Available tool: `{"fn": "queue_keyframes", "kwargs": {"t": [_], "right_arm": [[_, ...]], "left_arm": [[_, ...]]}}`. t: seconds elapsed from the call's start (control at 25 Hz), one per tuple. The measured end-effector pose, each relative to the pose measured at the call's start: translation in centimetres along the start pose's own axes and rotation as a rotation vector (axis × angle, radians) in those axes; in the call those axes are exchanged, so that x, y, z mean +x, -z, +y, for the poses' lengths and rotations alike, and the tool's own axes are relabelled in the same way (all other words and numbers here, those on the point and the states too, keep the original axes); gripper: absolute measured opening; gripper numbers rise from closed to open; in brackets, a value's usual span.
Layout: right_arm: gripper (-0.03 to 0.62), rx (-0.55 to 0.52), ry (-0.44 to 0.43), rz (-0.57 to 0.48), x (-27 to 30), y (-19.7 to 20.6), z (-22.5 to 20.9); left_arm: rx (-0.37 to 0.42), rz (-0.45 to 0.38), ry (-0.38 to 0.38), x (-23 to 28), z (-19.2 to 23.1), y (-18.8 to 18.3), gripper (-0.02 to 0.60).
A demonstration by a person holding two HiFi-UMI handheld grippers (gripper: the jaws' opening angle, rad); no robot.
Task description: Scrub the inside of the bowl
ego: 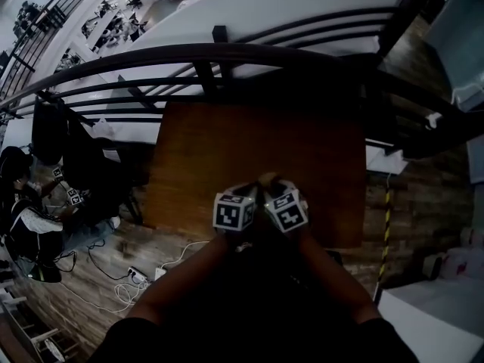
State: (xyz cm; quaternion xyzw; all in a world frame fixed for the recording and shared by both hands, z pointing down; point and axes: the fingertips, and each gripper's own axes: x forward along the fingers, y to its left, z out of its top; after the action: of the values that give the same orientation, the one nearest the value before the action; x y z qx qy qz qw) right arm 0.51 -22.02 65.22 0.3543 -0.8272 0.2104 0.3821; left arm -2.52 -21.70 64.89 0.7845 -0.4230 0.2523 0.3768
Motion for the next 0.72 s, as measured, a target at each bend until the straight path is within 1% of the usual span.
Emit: {"fn": "queue_keyframes", "kwargs": {"t": [0.16,0.24,0.32,0.36,0.44,0.56,0.64,0.72], "right_arm": [[0.077,-0.072,-0.057,0.038,0.3,-0.5,2.9],[0.075,-0.078,-0.091,0.064,0.3,-0.4,4.0],[0.075,-0.089,-0.117,0.125,0.4,0.4,4.8],[0.075,-0.097,-0.116,0.155,0.4,0.7,5.0],[0.075,-0.102,-0.084,0.174,0.2,0.9,5.0],[0.075,-0.069,-0.002,0.142,-0.3,0.3,3.5],[0.075,-0.051,0.042,0.122,-0.6,0.0,2.4],[0.075,-0.047,0.061,0.096,-0.9,-0.5,2.0]], "left_arm": [[0.067,-0.045,0.005,-1.7,0.0,-1.1,0.025],[0.076,-0.059,0.001,-2.3,0.4,-0.9,0.023],[0.074,-0.077,-0.011,-2.7,1.0,-0.9,0.023],[0.069,-0.087,-0.021,-2.9,1.4,-1.1,0.023],[0.041,-0.097,-0.036,-3.2,2.3,-1.2,0.021],[-0.005,-0.098,-0.040,-3.3,3.1,-0.7,0.020],[-0.027,-0.096,-0.026,-3.2,3.2,-0.3,0.021],[-0.041,-0.095,0.004,-3.3,2.7,-0.3,0.021]]}}
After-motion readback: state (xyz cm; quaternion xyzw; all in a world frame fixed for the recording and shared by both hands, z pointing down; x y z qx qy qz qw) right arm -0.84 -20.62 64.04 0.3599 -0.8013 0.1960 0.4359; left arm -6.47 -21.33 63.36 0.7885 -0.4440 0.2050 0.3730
